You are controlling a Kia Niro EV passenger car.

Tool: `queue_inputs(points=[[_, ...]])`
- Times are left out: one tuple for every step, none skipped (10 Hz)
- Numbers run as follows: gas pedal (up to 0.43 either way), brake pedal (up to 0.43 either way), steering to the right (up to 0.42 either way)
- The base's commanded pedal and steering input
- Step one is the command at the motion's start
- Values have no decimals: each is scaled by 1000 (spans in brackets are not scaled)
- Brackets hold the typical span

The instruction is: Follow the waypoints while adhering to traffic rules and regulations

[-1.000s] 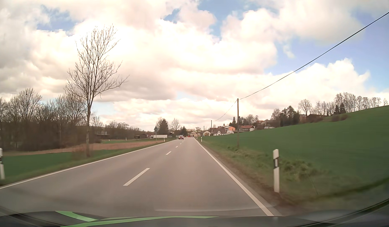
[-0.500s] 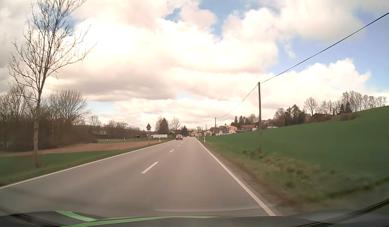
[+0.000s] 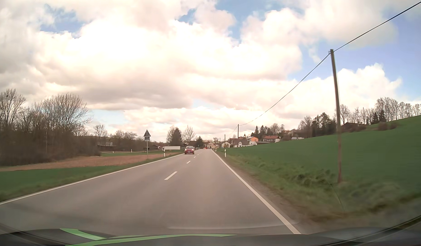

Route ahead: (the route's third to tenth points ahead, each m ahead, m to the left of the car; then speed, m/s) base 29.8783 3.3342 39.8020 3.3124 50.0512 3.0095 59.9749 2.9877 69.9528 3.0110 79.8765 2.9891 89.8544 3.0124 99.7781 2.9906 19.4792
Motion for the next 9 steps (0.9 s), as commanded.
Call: queue_inputs(points=[[220, 0, 0], [220, 0, 0], [220, 0, 0], [220, 0, 0], [220, 0, 0], [220, 0, 0], [220, 0, 1], [220, 0, 0], [220, 0, 0]])
